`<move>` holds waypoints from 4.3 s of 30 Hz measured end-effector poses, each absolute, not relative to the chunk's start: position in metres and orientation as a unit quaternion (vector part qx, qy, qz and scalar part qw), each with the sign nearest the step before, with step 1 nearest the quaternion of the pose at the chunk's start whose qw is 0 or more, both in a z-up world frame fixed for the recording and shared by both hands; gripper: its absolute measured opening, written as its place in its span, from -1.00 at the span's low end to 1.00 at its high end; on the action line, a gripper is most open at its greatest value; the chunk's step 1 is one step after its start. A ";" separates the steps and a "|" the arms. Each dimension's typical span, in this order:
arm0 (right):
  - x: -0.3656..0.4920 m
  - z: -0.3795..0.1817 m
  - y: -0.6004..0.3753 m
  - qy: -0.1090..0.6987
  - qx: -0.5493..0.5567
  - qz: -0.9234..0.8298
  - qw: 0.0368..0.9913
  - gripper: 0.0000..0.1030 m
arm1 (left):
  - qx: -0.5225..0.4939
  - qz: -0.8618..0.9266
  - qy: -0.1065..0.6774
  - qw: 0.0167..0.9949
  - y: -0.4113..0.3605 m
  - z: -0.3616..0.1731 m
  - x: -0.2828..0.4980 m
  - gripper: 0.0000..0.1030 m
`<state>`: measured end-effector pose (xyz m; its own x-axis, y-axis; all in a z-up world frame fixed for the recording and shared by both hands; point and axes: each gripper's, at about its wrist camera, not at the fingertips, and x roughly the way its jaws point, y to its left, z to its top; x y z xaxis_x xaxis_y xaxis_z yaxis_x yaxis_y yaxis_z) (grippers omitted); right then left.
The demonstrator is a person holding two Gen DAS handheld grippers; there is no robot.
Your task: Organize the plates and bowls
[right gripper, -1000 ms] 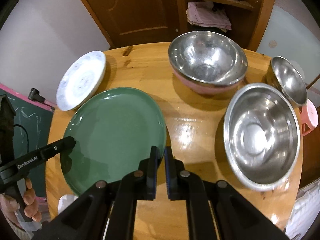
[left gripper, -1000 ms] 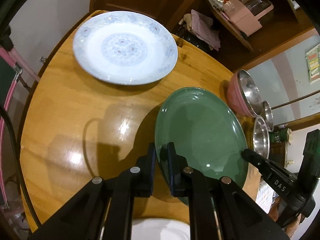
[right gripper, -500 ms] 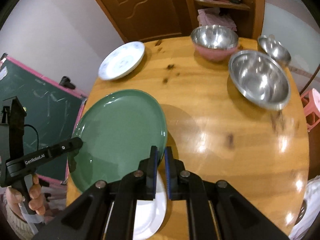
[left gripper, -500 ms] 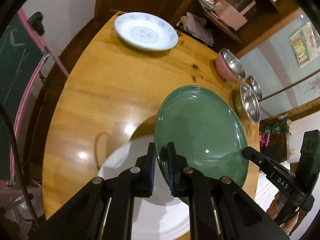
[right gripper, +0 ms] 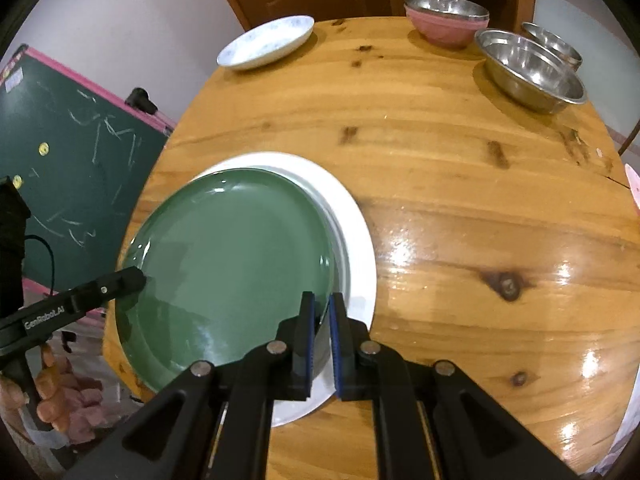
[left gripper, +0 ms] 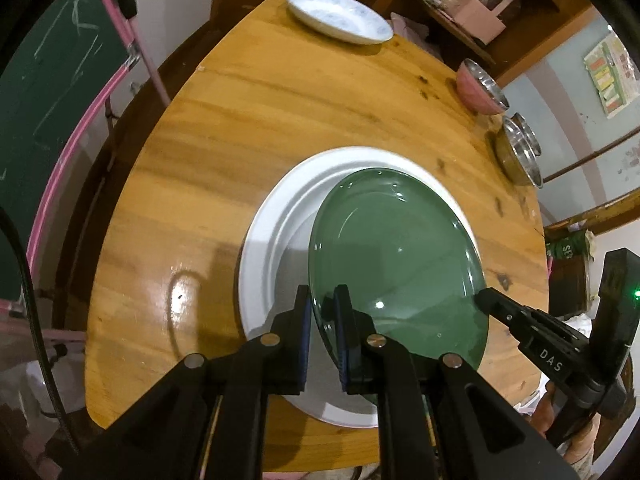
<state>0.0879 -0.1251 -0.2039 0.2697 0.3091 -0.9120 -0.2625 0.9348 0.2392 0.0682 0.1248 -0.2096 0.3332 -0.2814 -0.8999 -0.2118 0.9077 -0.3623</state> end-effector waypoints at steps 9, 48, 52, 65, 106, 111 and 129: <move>0.086 -0.221 -0.116 0.585 0.006 0.173 0.792 -0.88 | -0.251 -0.017 0.588 0.769 0.138 -0.243 0.061 -0.83; 0.067 -0.171 -0.122 0.535 -0.015 0.174 0.826 -0.87 | -0.154 0.006 0.479 0.864 0.107 -0.116 0.047 0.72; 0.067 -0.161 -0.120 0.533 -0.005 0.183 0.826 -0.87 | -0.132 0.001 0.426 0.895 0.103 -0.086 0.035 0.72; 0.106 -0.069 -0.124 0.499 0.000 0.214 0.839 -0.87 | -0.075 -0.033 0.404 0.911 0.106 -0.003 0.076 0.72; 0.444 -0.156 -0.037 0.578 0.001 0.190 0.794 0.00 | -0.149 0.094 0.536 0.826 0.211 -0.200 0.428 0.72; 0.459 -0.192 -0.027 0.605 0.017 0.193 0.772 -0.28 | -0.163 0.087 0.543 0.820 0.213 -0.225 0.433 0.60; 0.471 -0.226 -0.014 0.625 0.029 0.202 0.754 -0.86 | -0.215 0.060 0.542 0.810 0.226 -0.248 0.434 -0.74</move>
